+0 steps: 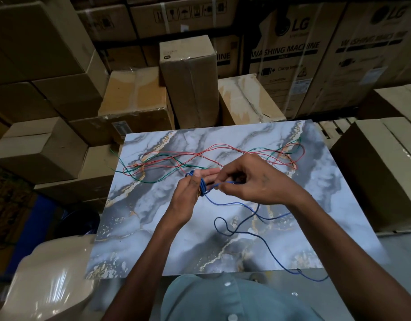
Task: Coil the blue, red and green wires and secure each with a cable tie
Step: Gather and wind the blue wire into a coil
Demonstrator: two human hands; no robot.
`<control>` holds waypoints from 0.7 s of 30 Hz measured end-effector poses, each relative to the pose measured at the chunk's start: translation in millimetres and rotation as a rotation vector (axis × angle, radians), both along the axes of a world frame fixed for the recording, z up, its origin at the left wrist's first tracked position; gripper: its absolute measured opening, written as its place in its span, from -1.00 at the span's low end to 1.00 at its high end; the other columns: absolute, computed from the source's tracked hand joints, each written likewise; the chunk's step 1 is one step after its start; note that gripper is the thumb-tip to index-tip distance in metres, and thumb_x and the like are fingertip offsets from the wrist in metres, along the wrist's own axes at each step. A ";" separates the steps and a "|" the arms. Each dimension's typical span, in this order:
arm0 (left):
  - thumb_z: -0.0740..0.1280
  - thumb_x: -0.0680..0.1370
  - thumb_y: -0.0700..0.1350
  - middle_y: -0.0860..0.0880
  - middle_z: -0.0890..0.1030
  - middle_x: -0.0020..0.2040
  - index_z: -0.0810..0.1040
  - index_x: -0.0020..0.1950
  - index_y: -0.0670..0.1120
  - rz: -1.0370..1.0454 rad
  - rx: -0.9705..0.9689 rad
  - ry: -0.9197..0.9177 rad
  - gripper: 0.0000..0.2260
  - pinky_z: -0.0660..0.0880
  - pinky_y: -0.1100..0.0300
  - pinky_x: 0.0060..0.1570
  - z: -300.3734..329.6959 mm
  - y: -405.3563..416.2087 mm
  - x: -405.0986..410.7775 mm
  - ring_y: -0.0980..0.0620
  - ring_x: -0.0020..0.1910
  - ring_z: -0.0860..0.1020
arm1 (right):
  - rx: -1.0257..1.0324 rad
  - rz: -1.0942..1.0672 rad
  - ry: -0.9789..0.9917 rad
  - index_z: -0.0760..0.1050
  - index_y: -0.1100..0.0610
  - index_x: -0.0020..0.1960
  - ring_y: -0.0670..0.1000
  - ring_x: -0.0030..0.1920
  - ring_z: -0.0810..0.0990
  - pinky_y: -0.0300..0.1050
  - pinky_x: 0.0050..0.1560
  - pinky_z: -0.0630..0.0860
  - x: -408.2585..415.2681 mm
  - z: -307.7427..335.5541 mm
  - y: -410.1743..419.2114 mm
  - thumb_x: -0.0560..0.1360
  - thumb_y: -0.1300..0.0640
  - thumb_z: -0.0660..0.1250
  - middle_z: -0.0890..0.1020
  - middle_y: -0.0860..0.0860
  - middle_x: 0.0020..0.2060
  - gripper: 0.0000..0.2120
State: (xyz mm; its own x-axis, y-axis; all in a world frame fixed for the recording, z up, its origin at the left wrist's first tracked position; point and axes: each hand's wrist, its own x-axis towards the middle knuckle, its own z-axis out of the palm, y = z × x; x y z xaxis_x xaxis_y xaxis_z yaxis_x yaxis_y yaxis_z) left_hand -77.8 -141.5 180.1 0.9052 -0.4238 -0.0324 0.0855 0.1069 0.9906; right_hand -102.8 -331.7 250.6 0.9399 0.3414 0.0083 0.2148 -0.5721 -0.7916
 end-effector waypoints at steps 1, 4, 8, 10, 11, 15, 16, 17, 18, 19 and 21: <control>-0.07 0.72 -0.04 0.00 0.73 0.03 0.58 0.19 -0.16 0.000 0.009 -0.003 -0.56 0.49 0.28 0.12 2.3 0.7 -0.5 0.04 0.08 0.67 | 0.027 0.012 0.005 0.73 0.09 -0.16 -0.15 -0.44 0.38 -0.28 -0.38 0.29 3.4 1.6 1.8 0.51 0.22 0.45 0.54 -0.09 -0.45 -0.88; -0.08 0.69 -0.03 0.00 0.73 -0.08 0.60 0.08 -0.15 -0.013 -0.010 -0.002 -0.54 0.54 0.27 0.04 5.7 2.4 -3.3 0.06 -0.04 0.68 | 0.152 0.049 0.046 0.71 0.19 -0.15 -0.08 -0.38 0.60 -0.29 -0.30 0.46 14.8 4.8 7.1 0.54 0.21 0.46 0.67 0.02 -0.37 -0.89; -0.04 0.69 0.03 -0.20 0.71 -0.06 0.59 0.11 -0.23 -0.058 -0.102 0.026 -0.52 0.57 0.07 0.03 2.6 7.8 -4.7 -0.16 -0.05 0.67 | 0.148 0.078 -0.011 0.70 0.12 -0.14 0.12 -0.31 0.62 -0.06 -0.26 0.51 35.1 2.0 17.5 0.56 0.04 0.47 0.66 0.10 -0.36 -0.83; -0.01 0.66 0.06 -0.24 0.70 -0.06 0.57 0.10 -0.27 -0.087 -0.144 0.044 -0.51 0.57 0.10 -0.02 3.1 9.8 -5.2 -0.17 -0.08 0.67 | 0.153 0.096 -0.009 0.72 0.12 -0.10 0.00 -0.31 0.60 -0.01 -0.24 0.50 45.0 0.1 20.9 0.57 0.08 0.48 0.67 0.03 -0.34 -0.87; -0.02 0.66 0.07 -0.26 0.70 -0.07 0.57 0.09 -0.29 -0.098 -0.163 0.054 -0.49 0.56 0.11 -0.04 4.1 11.0 -5.5 -0.17 -0.09 0.67 | 0.175 0.104 0.003 0.72 0.15 -0.07 -0.05 -0.29 0.60 -0.01 -0.21 0.50 49.3 -1.2 22.5 0.57 0.10 0.48 0.68 0.01 -0.32 -0.88; -0.06 0.67 0.06 -0.29 0.68 -0.15 0.62 0.03 -0.29 -0.104 -0.231 0.093 -0.44 0.54 0.12 -0.11 10.4 16.7 -5.1 -0.14 -0.17 0.63 | 0.334 0.093 0.059 0.70 0.28 -0.02 -0.05 -0.19 0.63 -0.13 -0.10 0.56 61.2 -10.2 29.0 0.56 0.18 0.48 0.71 0.14 -0.21 -0.86; -0.04 0.66 0.08 -0.28 0.68 -0.17 0.65 0.00 -0.26 -0.110 -0.242 0.100 -0.44 0.53 0.12 -0.13 12.0 18.1 -4.9 -0.15 -0.19 0.63 | 0.389 0.085 0.087 0.69 0.31 -0.02 -0.08 -0.20 0.62 -0.21 -0.12 0.54 62.7 -13.0 31.3 0.56 0.21 0.47 0.70 0.11 -0.22 -0.86; -0.01 0.65 0.09 -0.28 0.68 -0.20 0.68 -0.03 -0.22 -0.115 -0.248 0.110 -0.44 0.52 0.13 -0.14 14.0 19.5 -4.9 -0.15 -0.22 0.62 | 0.434 0.075 0.114 0.69 0.32 -0.02 -0.10 -0.25 0.59 -0.26 -0.18 0.50 63.5 -16.0 34.5 0.56 0.23 0.47 0.67 0.08 -0.25 -0.87; 0.01 0.64 0.11 -0.27 0.67 -0.23 0.69 -0.06 -0.20 -0.115 -0.256 0.125 -0.46 0.51 0.14 -0.17 15.5 21.0 -5.0 -0.14 -0.24 0.61 | 0.475 0.061 0.150 0.69 0.31 -0.04 -0.10 -0.33 0.51 -0.27 -0.28 0.43 64.2 -20.1 37.8 0.55 0.23 0.47 0.62 0.06 -0.31 -0.88; 0.04 0.62 0.12 -0.26 0.66 -0.26 0.69 -0.09 -0.19 -0.107 -0.269 0.139 -0.47 0.50 0.16 -0.19 17.0 22.5 -5.5 -0.13 -0.27 0.60 | 0.519 0.047 0.193 0.69 0.28 -0.07 -0.09 -0.41 0.40 -0.24 -0.37 0.32 64.2 -24.9 41.7 0.55 0.23 0.47 0.54 0.06 -0.37 -0.90; 0.08 0.61 0.12 -0.26 0.64 -0.31 0.67 -0.13 -0.18 -0.077 -0.301 0.144 -0.50 0.49 0.18 -0.22 18.2 26.3 -6.0 -0.11 -0.31 0.58 | 0.622 0.019 0.274 0.69 0.17 -0.13 -0.05 -0.44 0.24 -0.13 -0.39 0.12 64.6 -37.7 53.2 0.55 0.19 0.47 0.39 0.07 -0.43 -0.91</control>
State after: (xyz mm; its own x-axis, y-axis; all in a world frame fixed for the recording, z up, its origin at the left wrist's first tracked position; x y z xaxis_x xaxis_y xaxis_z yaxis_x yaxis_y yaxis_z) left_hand -83.8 -115.1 198.3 0.8651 -0.5011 -0.0207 0.2416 0.3802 0.8928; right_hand -38.2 -278.5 212.9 0.9299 0.3666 -0.0290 -0.0349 0.0096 -0.9993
